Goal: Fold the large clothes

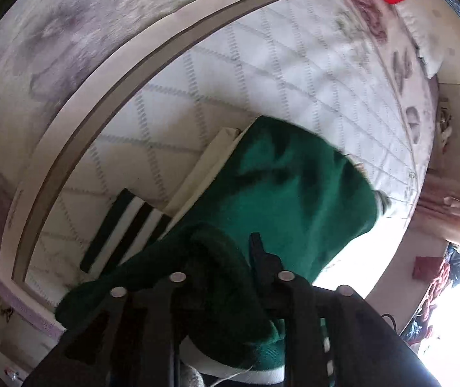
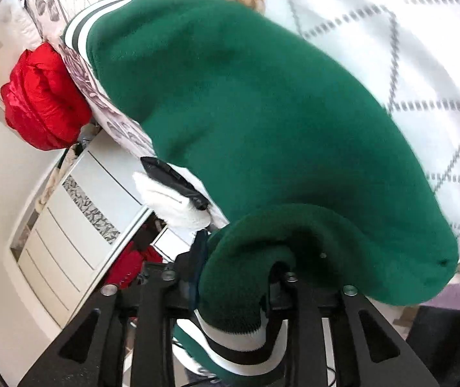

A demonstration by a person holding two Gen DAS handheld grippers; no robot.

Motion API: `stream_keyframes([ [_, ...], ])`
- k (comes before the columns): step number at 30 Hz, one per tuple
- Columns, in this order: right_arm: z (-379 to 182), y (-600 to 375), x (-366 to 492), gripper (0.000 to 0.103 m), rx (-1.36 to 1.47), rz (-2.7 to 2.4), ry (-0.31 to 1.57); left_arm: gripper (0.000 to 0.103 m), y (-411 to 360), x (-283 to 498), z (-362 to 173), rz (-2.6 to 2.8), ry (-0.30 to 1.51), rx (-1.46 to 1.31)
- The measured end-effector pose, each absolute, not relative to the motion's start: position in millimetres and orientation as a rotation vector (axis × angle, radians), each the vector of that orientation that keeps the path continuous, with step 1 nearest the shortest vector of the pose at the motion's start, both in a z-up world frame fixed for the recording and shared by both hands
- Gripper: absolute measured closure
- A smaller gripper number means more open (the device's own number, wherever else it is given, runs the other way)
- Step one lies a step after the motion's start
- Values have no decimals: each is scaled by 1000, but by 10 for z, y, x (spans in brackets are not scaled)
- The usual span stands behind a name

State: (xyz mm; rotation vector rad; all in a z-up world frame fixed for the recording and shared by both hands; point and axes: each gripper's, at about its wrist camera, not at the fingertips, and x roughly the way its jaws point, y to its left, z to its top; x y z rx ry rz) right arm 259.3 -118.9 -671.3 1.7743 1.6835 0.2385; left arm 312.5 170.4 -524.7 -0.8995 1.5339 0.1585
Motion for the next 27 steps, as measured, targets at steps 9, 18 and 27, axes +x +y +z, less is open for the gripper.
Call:
stream_keyframes([
  [9,-6007,-1484,3087,18,1517,317,1505,13,1654,3580,-4460,19,1200,-868],
  [18,-5398,-1294,3342,18,736,323,1570,13,1510,3005,-4410,411,1106,-463],
  [27,-6224,-985,3489,61,485,173,1668,10,1745,3331,-5899,451,1335,-488],
])
